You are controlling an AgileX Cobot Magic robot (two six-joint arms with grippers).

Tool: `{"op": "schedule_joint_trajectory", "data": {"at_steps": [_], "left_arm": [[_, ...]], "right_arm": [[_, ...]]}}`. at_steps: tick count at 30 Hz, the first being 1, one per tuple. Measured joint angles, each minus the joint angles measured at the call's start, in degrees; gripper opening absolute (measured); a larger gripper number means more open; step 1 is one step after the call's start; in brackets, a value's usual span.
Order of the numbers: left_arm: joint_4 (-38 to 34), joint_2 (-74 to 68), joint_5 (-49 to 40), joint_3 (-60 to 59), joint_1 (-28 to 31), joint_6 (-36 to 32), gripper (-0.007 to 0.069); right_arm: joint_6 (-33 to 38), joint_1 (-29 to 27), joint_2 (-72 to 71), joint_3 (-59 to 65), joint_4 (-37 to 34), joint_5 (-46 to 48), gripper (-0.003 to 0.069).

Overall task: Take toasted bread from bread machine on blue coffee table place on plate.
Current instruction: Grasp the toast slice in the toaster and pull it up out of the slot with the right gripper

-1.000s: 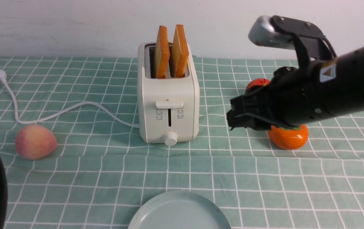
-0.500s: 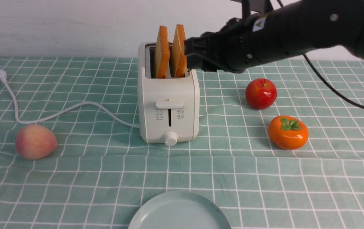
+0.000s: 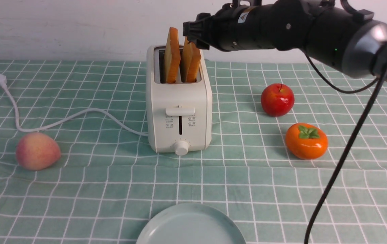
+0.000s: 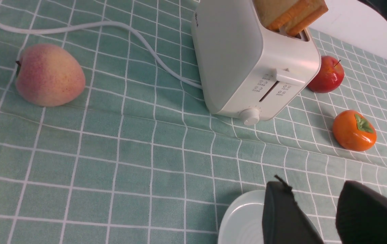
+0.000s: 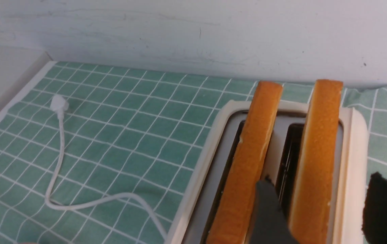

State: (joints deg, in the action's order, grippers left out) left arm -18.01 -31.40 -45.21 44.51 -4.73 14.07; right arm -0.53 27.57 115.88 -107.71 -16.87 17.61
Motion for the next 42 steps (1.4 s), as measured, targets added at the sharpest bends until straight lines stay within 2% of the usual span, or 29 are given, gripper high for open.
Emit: {"op": "schedule_joint_trajectory", "data": {"at_steps": [6, 10, 19, 23, 33, 38, 42], "left_arm": [[0.0, 0.0, 0.06, 0.0, 0.0, 0.0, 0.0237], [0.0, 0.0, 0.06, 0.0, 0.0, 0.0, 0.0237], [0.0, 0.0, 0.06, 0.0, 0.0, 0.0, 0.0238], [0.0, 0.0, -0.14, 0.0, 0.0, 0.0, 0.0238], [0.0, 0.0, -0.37, 0.0, 0.0, 0.0, 0.0238], [0.0, 0.0, -0.5, 0.0, 0.0, 0.0, 0.0238], [0.0, 0.0, -0.54, 0.0, 0.0, 0.0, 0.0238]], "right_arm": [[0.0, 0.0, 3.01, -0.19, -4.2, -0.44, 0.0382], [0.05, 0.0, 3.95, -0.19, -5.28, -1.14, 0.0353], [0.53, 0.0, 4.01, -0.19, -5.43, -2.11, 0.016], [0.53, 0.0, 4.01, -0.19, -5.43, -2.15, 0.0104], [1.37, 0.0, 3.44, -0.19, -5.43, -2.26, 0.0095], [6.19, -0.06, -1.21, -0.31, -5.43, 0.28, 0.009], [10.0, -0.08, -7.12, -0.58, -5.01, 6.1, 0.009]]}}
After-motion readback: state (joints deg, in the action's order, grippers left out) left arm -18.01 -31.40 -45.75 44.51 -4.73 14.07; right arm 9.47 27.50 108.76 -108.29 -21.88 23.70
